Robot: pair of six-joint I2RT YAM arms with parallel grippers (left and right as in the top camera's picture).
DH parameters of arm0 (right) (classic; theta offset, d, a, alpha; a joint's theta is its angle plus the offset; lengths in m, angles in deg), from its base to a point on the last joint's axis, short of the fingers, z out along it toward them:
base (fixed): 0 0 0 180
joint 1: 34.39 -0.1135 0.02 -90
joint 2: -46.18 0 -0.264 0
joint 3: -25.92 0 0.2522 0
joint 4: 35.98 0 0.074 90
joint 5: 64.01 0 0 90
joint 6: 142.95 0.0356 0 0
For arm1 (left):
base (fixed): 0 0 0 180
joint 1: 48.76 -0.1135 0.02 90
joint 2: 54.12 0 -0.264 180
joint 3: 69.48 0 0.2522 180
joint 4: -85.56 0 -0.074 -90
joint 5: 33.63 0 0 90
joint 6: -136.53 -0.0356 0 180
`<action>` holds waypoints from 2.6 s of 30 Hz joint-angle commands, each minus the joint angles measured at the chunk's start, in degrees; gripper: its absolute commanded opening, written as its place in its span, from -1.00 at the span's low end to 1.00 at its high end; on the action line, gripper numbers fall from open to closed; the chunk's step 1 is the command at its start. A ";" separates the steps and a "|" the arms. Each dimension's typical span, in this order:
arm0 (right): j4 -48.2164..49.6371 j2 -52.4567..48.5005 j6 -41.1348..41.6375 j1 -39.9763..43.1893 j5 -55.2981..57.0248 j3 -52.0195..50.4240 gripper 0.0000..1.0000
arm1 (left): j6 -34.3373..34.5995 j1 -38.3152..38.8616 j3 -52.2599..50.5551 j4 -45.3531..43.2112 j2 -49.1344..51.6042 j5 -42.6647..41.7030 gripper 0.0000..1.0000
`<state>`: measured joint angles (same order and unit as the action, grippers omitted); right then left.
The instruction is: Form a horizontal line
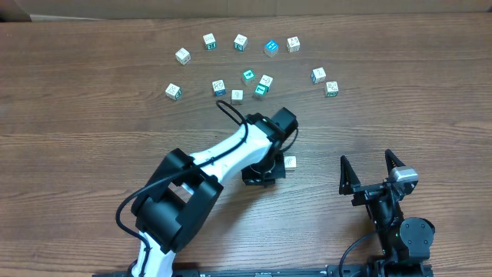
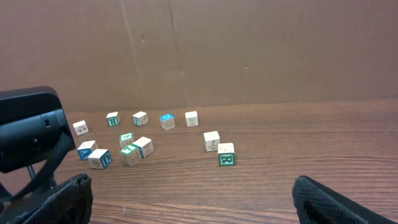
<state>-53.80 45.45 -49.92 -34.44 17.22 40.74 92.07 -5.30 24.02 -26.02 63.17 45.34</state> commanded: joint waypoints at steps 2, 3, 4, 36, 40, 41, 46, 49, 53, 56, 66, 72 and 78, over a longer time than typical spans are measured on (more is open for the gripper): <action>0.28 0.55 0.33 -0.31 -0.33 -0.61 1.00 | 0.79 3.21 -0.61 -0.85 -0.42 0.04 -0.91; 0.28 0.55 0.33 -0.31 -0.33 -0.61 1.00 | 0.79 3.65 -0.63 -1.16 -0.42 0.57 -0.92; 0.28 0.55 0.33 -0.31 -0.33 -0.61 1.00 | 0.79 4.13 -0.63 -1.49 -0.42 1.20 -0.91; 0.28 0.55 0.33 -0.31 -0.33 -0.61 1.00 | 0.28 5.31 -0.61 -7.63 -0.42 10.01 -0.92; 0.28 0.55 0.33 -0.31 -0.33 -0.61 1.00 | 0.28 5.31 -0.61 -7.78 -0.42 10.01 -0.91; 0.31 0.55 0.33 -0.31 -0.33 -0.61 1.00 | 0.28 5.31 -0.61 -7.78 -0.42 9.99 -0.91; 0.28 0.55 0.33 -0.31 -0.33 -0.61 1.00 | 0.26 5.31 -0.63 -8.09 -0.42 9.99 -0.92; 0.28 0.55 0.33 -0.31 -0.33 -0.61 1.00 | 0.26 5.31 -0.63 -8.09 -0.42 9.99 -0.91; 0.31 0.55 0.33 -0.31 -0.33 -0.61 1.00 | -1.01 5.31 -0.61 -7.76 -0.42 9.14 -0.92; 0.28 0.55 0.33 -0.31 -0.33 -0.61 1.00 | -2.91 5.31 -0.61 -5.53 -0.42 5.68 -0.92; 0.28 0.55 0.33 -0.31 -0.33 -0.61 1.00 | -2.86 4.09 -0.52 3.41 -0.44 5.77 -0.91; 0.28 0.55 0.35 -0.31 -0.33 -0.61 1.00 | -1.51 0.22 -0.52 6.69 -0.87 10.01 -0.92; 0.31 0.55 0.33 -0.31 -0.33 -0.61 1.00 | -1.40 -7.74 -0.52 8.55 -1.07 13.40 -0.92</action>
<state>-53.80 45.45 -49.94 -34.44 17.20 40.74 90.10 -9.43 23.89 -17.80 63.17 55.50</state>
